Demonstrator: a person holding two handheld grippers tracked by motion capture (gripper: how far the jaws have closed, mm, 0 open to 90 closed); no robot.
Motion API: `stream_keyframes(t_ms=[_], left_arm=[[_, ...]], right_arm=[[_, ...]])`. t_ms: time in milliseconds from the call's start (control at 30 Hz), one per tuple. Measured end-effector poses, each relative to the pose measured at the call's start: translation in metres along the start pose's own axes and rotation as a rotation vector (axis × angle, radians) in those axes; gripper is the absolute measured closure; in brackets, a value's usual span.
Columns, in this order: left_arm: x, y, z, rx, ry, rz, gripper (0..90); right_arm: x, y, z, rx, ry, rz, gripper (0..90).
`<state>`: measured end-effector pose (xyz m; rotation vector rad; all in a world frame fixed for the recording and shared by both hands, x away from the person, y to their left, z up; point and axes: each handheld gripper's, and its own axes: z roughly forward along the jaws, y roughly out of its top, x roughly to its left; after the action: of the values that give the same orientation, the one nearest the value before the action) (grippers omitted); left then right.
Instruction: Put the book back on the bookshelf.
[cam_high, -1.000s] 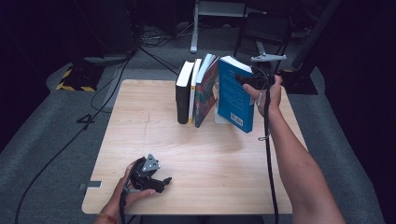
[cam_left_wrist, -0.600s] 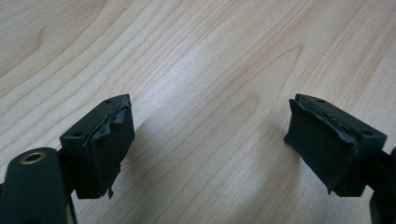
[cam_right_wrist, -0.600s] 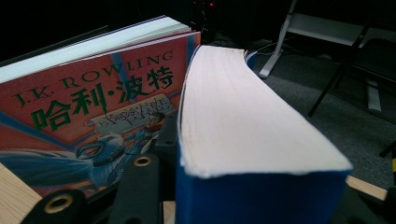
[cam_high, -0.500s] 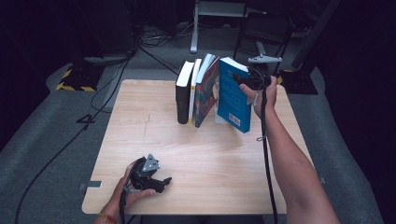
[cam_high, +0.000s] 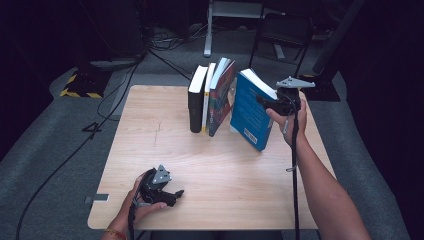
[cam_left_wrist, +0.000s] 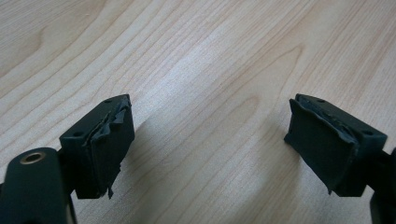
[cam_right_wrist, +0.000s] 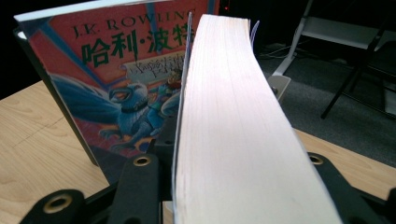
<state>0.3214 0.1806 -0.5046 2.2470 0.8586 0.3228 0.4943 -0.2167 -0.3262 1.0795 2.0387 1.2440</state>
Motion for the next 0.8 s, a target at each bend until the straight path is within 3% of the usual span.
stream_keyframes(t_ms=[333,567,800], left_arm=[[0.0,0.0,0.0,0.0,0.0,-0.001,14.8],[0.0,0.0,0.0,0.0,0.0,-0.001,14.8],[0.0,0.0,0.0,0.0,0.0,-0.001,14.8]], right_arm=[[0.001,-0.013,-0.018,0.038,0.014,-0.019,59.6],[-0.007,-0.006,-0.023,0.12,0.061,-0.032,57.3],[-0.017,0.007,-0.008,0.226,0.111,-0.042,55.9]])
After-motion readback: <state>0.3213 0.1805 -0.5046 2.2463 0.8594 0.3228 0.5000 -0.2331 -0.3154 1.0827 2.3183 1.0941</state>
